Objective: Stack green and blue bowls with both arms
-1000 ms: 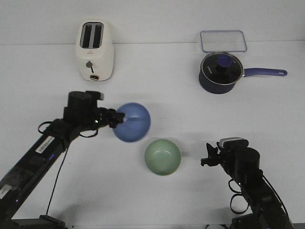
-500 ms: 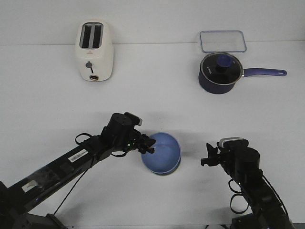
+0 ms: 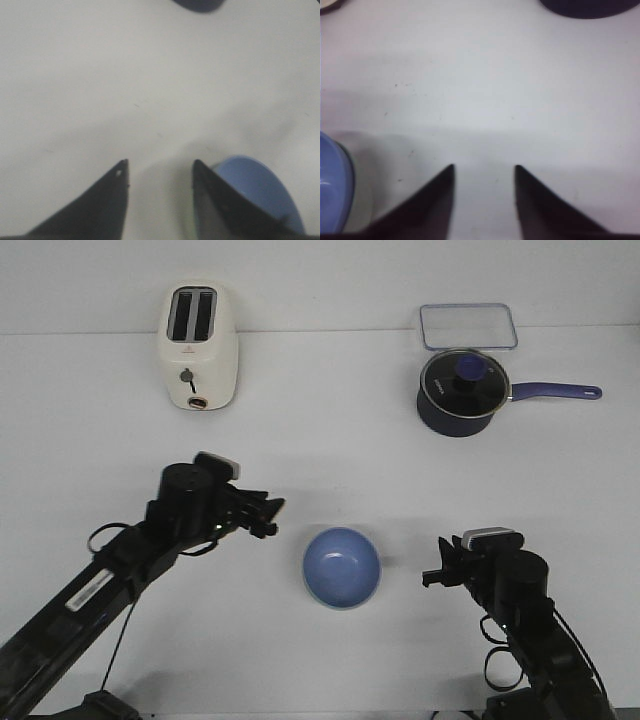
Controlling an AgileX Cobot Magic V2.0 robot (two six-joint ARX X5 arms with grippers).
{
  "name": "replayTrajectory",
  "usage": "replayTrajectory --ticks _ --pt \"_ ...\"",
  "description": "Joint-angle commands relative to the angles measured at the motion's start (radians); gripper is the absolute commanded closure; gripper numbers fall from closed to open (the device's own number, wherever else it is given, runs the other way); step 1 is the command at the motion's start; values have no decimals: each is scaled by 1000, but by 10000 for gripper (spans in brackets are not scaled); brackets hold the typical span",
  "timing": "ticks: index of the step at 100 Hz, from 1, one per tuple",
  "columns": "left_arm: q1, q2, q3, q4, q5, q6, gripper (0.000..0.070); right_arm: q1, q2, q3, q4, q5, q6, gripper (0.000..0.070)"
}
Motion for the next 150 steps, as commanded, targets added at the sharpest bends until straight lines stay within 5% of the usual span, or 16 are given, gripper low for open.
replayTrajectory --ticks 1,17,44,137,150 --pt "36 -66 19 -53 -115 103 688 -2 -40 1 18 7 -19 700" --pt "151 -307 -88 -44 -282 190 687 -6 -247 -63 115 30 -50 700" --pt "316 -754 -572 462 -294 171 688 -6 -496 -185 222 131 -56 700" --pt "355 -844 -622 372 -293 180 685 -6 -495 -184 243 154 -57 700" --pt "399 -925 -736 410 -223 188 685 -6 -495 -184 242 154 -57 700"
